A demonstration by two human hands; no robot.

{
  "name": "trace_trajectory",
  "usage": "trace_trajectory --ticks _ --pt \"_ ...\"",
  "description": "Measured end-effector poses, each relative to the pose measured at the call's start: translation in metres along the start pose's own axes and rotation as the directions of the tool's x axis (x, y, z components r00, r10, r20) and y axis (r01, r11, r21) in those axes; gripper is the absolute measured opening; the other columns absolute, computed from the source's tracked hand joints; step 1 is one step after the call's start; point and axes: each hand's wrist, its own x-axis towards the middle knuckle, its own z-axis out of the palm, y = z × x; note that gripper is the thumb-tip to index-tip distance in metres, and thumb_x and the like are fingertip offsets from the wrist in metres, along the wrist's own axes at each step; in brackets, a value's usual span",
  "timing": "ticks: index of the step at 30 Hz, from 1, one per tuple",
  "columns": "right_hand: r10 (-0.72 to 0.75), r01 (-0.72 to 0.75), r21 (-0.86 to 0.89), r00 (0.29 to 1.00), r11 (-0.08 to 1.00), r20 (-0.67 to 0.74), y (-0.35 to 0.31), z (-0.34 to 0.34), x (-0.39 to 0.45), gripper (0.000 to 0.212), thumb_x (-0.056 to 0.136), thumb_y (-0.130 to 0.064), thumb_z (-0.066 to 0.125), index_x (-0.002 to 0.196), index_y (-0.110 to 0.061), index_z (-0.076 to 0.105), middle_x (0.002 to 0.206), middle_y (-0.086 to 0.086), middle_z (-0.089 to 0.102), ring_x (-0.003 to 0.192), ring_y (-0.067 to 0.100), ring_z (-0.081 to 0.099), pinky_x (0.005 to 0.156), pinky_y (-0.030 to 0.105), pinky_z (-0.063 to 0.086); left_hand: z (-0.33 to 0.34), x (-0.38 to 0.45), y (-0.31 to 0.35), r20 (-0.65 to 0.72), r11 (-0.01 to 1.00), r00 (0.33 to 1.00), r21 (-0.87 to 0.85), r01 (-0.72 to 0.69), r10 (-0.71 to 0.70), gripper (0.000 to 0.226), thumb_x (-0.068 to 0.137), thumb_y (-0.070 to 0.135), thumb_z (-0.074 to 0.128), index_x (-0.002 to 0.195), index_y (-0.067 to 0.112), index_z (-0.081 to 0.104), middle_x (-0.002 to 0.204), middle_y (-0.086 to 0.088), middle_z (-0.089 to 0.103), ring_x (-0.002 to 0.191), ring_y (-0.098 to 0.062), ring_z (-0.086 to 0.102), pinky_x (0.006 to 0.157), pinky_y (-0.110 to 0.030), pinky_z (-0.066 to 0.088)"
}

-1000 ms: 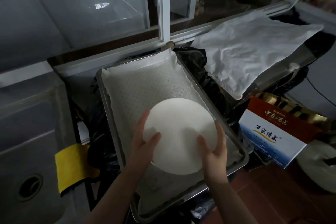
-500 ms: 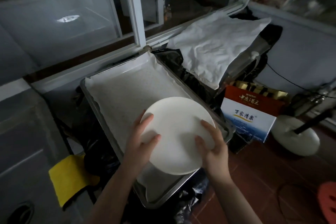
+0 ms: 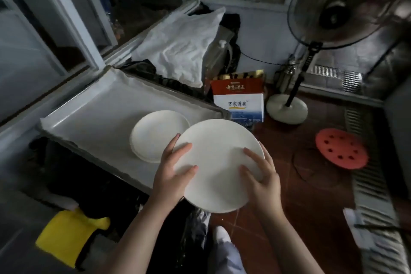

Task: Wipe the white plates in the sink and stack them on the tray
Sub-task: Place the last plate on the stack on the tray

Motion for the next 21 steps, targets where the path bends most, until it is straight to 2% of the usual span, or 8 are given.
trace_trajectory --ticks 4,7,10,13,14,16,19,21 --pt "0.005 -0.011 -0.038 0.989 0.999 -0.150 0.001 -0.043 -0.046 0.039 0.074 -0.023 0.062 0.109 -0.038 0.069 0.142 -0.025 0.043 0.125 -0.015 0.042 0.094 0.008 0.040 0.035 -0.025 0.011 0.132 0.998 0.990 -0.043 -0.036 0.042 0.045 0.077 0.006 0.071 0.120 0.019 0.064 0.149 0.019 0.034 0.124 0.026 0.036 0.090 0.001 0.036" --pt "0.025 -0.040 -0.051 0.964 0.998 -0.265 0.007 -0.079 -0.081 0.039 0.075 -0.023 0.063 0.110 -0.037 0.070 0.143 -0.023 0.044 0.128 -0.008 0.044 0.098 0.015 0.041 0.065 -0.043 0.015 0.248 0.997 0.966 -0.043 -0.067 0.075 0.048 0.075 0.011 0.072 0.120 0.028 0.064 0.150 0.024 0.033 0.131 0.020 0.035 0.097 -0.001 0.035" --pt "0.042 -0.065 -0.045 0.918 0.997 -0.393 0.011 -0.116 -0.116 0.039 0.075 -0.021 0.063 0.110 -0.035 0.071 0.138 -0.030 0.044 0.126 -0.010 0.045 0.097 0.015 0.043 0.099 -0.062 0.025 0.367 0.992 0.922 -0.028 -0.123 0.125 0.050 0.081 0.001 0.077 0.122 0.027 0.064 0.153 0.020 0.034 0.136 0.017 0.032 0.102 -0.001 0.028" --pt "0.036 -0.074 -0.060 0.874 0.995 -0.485 0.012 -0.151 -0.145 0.038 0.075 -0.020 0.062 0.110 -0.033 0.071 0.135 -0.036 0.042 0.123 -0.016 0.043 0.095 0.007 0.040 0.132 -0.081 0.041 0.460 0.986 0.873 -0.043 -0.160 0.162 0.048 0.077 0.017 0.073 0.123 0.025 0.065 0.152 0.024 0.033 0.135 0.019 0.030 0.104 -0.001 0.027" --pt "0.043 -0.085 -0.056 0.854 0.995 -0.519 0.013 -0.164 -0.156 0.038 0.075 -0.020 0.062 0.109 -0.034 0.070 0.132 -0.039 0.042 0.123 -0.016 0.043 0.096 0.009 0.040 0.146 -0.089 0.047 0.494 0.984 0.852 -0.048 -0.173 0.174 0.048 0.076 0.020 0.072 0.124 0.025 0.065 0.151 0.025 0.033 0.135 0.019 0.030 0.105 -0.002 0.027" --pt "0.062 -0.111 -0.047 0.807 0.993 -0.587 0.014 -0.189 -0.174 0.037 0.074 -0.023 0.062 0.107 -0.038 0.069 0.130 -0.043 0.042 0.124 -0.011 0.044 0.100 0.021 0.043 0.172 -0.103 0.058 0.554 0.981 0.811 -0.068 -0.180 0.187 0.047 0.078 0.016 0.074 0.123 0.026 0.065 0.153 0.021 0.034 0.136 0.016 0.031 0.107 -0.003 0.026" --pt "0.070 -0.145 -0.057 0.738 0.988 -0.671 0.018 -0.225 -0.203 0.037 0.072 -0.038 0.062 0.108 -0.042 0.068 0.137 -0.031 0.043 0.128 0.004 0.048 0.104 0.042 0.046 0.211 -0.127 0.077 0.626 0.973 0.747 -0.105 -0.205 0.225 0.046 0.081 0.006 0.075 0.123 0.022 0.065 0.155 0.012 0.035 0.136 0.017 0.030 0.105 0.000 0.025" --pt "0.066 -0.154 -0.059 0.692 0.986 -0.719 0.024 -0.256 -0.226 0.040 0.070 -0.044 0.060 0.109 -0.044 0.068 0.139 -0.027 0.043 0.128 0.006 0.048 0.103 0.048 0.046 0.242 -0.150 0.089 0.670 0.968 0.702 -0.122 -0.219 0.243 0.046 0.082 -0.001 0.076 0.124 0.016 0.066 0.154 0.007 0.037 0.132 0.023 0.030 0.104 0.001 0.025"
